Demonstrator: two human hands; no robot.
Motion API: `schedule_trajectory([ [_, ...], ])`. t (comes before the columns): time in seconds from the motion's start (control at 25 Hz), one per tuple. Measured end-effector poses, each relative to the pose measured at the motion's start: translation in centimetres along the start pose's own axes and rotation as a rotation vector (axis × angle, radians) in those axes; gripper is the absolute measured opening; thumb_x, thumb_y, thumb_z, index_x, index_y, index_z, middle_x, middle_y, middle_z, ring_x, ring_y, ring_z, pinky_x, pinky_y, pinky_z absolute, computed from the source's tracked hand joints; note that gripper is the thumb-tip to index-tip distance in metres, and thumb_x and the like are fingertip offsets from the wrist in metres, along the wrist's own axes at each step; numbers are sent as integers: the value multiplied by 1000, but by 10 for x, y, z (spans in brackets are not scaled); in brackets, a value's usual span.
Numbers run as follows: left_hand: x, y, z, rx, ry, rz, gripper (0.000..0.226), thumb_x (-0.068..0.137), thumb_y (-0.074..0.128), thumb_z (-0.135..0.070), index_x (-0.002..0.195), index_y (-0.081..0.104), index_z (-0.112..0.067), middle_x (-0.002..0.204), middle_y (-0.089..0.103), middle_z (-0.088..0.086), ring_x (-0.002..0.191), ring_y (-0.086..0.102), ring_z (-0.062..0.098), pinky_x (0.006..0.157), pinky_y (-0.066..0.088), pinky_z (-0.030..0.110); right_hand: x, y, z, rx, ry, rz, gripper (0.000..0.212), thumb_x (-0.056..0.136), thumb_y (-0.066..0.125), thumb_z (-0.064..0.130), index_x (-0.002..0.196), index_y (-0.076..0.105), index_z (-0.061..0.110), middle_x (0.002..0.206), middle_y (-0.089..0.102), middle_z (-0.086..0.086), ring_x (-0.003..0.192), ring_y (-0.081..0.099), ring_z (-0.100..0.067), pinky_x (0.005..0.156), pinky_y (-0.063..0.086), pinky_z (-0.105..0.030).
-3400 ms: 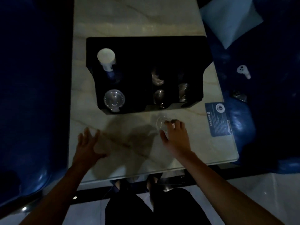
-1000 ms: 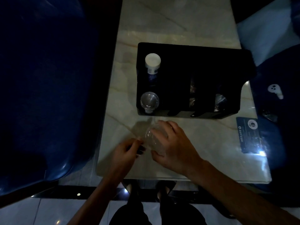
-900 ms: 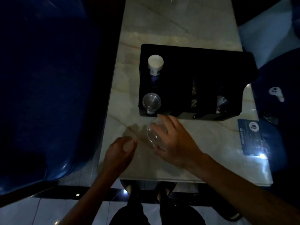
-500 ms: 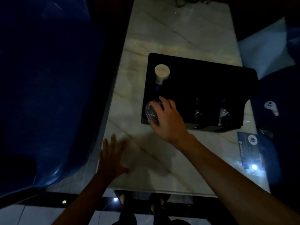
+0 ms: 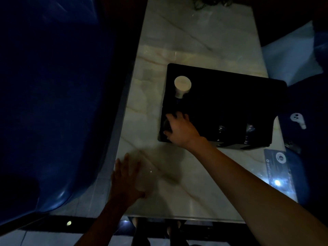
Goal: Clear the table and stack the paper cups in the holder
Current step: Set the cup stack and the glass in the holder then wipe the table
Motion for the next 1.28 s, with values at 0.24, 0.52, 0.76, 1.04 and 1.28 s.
schedule_trajectory([
  [0.24,0,1,1,-6,5,-8,146,49,72,-81,146,-29,-38,159,-33,10,149,-19,46,117,18,63,11,6,6,123,158,16,54,87,70,29,135,48,15,144,34,-21,131,36,-48,107,42,-49],
  [0.52,2,4,2,-24,2,8,144,50,70,-81,147,-27,-38,159,-32,12,149,-19,47,118,15,63,19,6,12,74,258,63,72,88,69,33,151,35,22,153,25,-19,139,32,-46,104,46,-52],
  [0.76,0,1,1,-42,7,-1,149,50,71,-80,141,-40,-40,165,-20,16,150,-15,48,119,13,64,22,7,16,105,297,70,70,91,67,30,151,34,18,154,27,-22,138,37,-46,106,46,-52],
  [1.04,-3,-10,-6,-7,-14,-1,142,57,72,-77,145,-28,-31,165,-18,18,150,-14,48,120,13,62,21,-4,20,118,342,124,87,87,71,33,157,21,15,158,22,-21,145,25,-43,111,40,-50],
  [1.28,-4,-13,-9,18,-14,11,140,57,73,-76,148,-24,-33,165,-18,17,150,-14,47,121,12,60,9,-12,23,66,302,67,76,88,71,32,151,33,15,150,31,-20,138,31,-43,104,44,-51],
])
Point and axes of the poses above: each hand's wrist, its own x-axis towards the middle knuckle, its own y-axis out of the palm, z = x × y, the point moved 2 cm from there along x, towards the middle knuckle
